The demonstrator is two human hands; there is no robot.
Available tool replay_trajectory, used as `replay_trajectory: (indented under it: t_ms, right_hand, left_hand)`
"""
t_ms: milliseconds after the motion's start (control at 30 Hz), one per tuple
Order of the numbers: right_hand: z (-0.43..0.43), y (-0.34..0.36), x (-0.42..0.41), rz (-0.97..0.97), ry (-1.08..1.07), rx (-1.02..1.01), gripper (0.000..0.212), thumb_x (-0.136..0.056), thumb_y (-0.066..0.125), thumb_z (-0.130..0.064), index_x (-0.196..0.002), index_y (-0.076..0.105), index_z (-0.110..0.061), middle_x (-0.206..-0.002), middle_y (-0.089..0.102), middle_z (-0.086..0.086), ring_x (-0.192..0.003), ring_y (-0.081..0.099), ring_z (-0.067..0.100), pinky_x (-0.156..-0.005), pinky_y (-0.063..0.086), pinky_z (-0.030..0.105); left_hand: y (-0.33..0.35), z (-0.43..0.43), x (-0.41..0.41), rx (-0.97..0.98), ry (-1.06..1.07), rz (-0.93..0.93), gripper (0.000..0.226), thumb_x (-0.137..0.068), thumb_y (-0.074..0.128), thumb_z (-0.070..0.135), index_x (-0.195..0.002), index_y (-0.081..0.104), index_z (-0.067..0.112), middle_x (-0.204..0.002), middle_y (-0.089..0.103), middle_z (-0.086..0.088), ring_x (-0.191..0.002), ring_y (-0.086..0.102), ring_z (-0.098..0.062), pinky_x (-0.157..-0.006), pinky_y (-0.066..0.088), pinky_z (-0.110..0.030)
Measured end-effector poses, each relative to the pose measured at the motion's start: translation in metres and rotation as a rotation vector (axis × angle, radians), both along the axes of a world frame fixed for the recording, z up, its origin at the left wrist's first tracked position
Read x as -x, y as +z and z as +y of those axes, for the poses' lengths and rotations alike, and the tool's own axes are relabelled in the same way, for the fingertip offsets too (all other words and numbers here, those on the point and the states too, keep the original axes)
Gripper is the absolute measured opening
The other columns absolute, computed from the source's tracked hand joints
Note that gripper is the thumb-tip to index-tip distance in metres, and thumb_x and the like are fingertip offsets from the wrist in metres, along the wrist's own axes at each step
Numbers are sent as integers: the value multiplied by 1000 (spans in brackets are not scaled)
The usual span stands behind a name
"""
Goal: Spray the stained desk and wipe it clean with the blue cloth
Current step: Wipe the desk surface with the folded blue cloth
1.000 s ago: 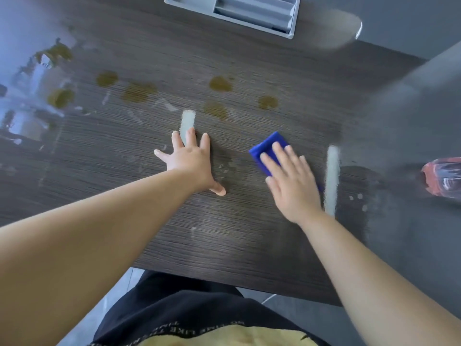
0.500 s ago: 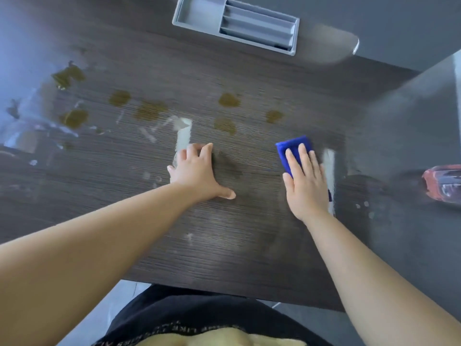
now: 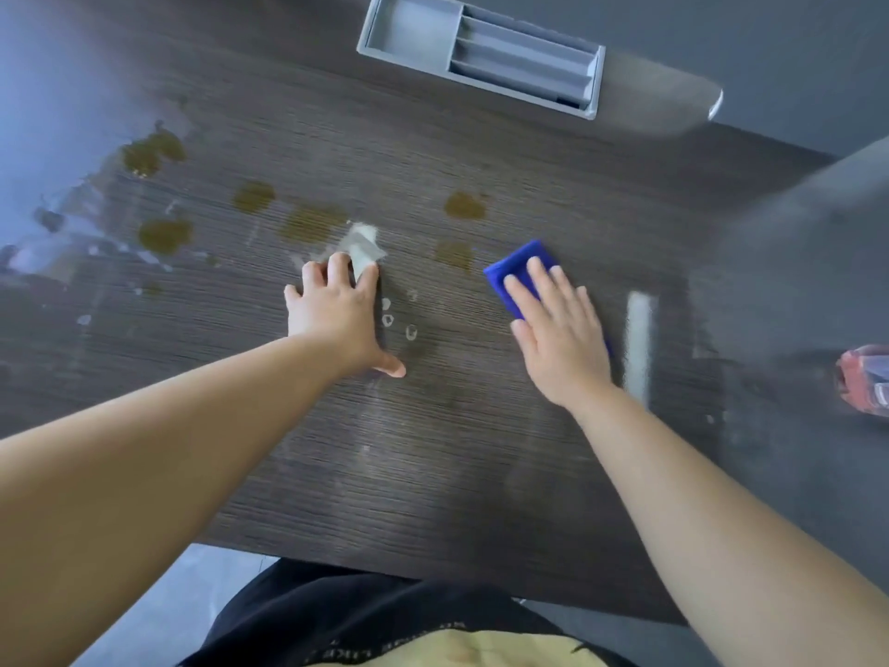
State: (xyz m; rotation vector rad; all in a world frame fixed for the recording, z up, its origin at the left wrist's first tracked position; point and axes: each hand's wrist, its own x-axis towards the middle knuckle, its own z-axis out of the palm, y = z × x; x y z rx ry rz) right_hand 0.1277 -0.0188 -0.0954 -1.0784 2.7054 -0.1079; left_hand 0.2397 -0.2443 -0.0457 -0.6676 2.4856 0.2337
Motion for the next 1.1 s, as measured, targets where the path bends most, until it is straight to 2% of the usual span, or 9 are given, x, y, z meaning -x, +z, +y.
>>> replay_trajectory:
  t_ms: [167,233,333,400,633,800,900,967,1100]
  right_hand:
    - [-51,-1,36,0,-628,28,53,-101,30,-34,-150,12,-25,-159,1,5,-145,3,28,-117,5,48]
    - [-70,-2,19,-10,-560,43,53,-101,29,-35,-150,12,-25,-159,2,6,-145,4,29,-116,5,48]
    - [-54,-2,-17,9,-81,42,51,-100,27,-34,-149,19,-25,-158,12,6,-145,11,30,-115,12,48]
    - [-30,0,-18,-6,83,21,51,-98,22,-36,-148,23,-26,-157,16,4,-144,14,28,-115,12,47]
    - [-89,-2,23,17,-477,21,53,-101,30,-34,-150,15,-24,-159,5,6,-145,6,30,-116,7,48]
    - [-81,-4,-35,23,130,52,53,-96,24,-37,-147,27,-24,-156,21,7,-142,21,32,-113,18,49]
    - [-39,-1,-23,22,290,30,50,-96,28,-35,-145,33,-24,-154,28,7,-140,25,31,-112,20,49]
    - [-31,0,5,40,192,7,50,-97,28,-34,-145,31,-23,-154,25,8,-141,24,33,-112,20,51]
    - [-83,-2,33,26,-343,38,52,-100,33,-30,-149,19,-23,-158,9,8,-145,9,31,-116,10,50]
  left_hand:
    - [0,0,2,-7,11,-20,124,-48,77,70,-145,16,23,-144,20,-7,-131,21,-33,-109,27,-52]
    - [0,0,3,-7,9,-28,125,-48,77,69,-146,15,22,-145,20,-7,-131,21,-33,-109,26,-53]
    - [0,0,3,-12,3,-24,127,-48,77,69,-147,13,21,-145,19,-8,-132,20,-34,-109,25,-54]
    - [-1,-1,4,-18,0,-20,128,-48,77,69,-147,12,21,-146,18,-8,-132,20,-34,-109,24,-55]
    - [-1,-2,5,-37,4,-26,129,-48,77,68,-147,12,20,-146,17,-8,-132,20,-34,-109,25,-56]
    - [-2,-3,3,-27,-1,-14,129,-49,76,70,-148,10,20,-149,13,-9,-134,18,-35,-110,23,-56]
    - [-3,-2,2,-34,-1,-10,128,-49,76,70,-147,10,20,-149,13,-9,-135,16,-35,-111,21,-58]
    - [-3,-3,3,-43,1,-9,129,-49,76,69,-148,9,20,-149,13,-9,-135,16,-35,-111,20,-59]
    - [-2,-4,4,-44,4,-18,129,-48,76,70,-147,10,20,-148,14,-9,-135,16,-35,-110,22,-59]
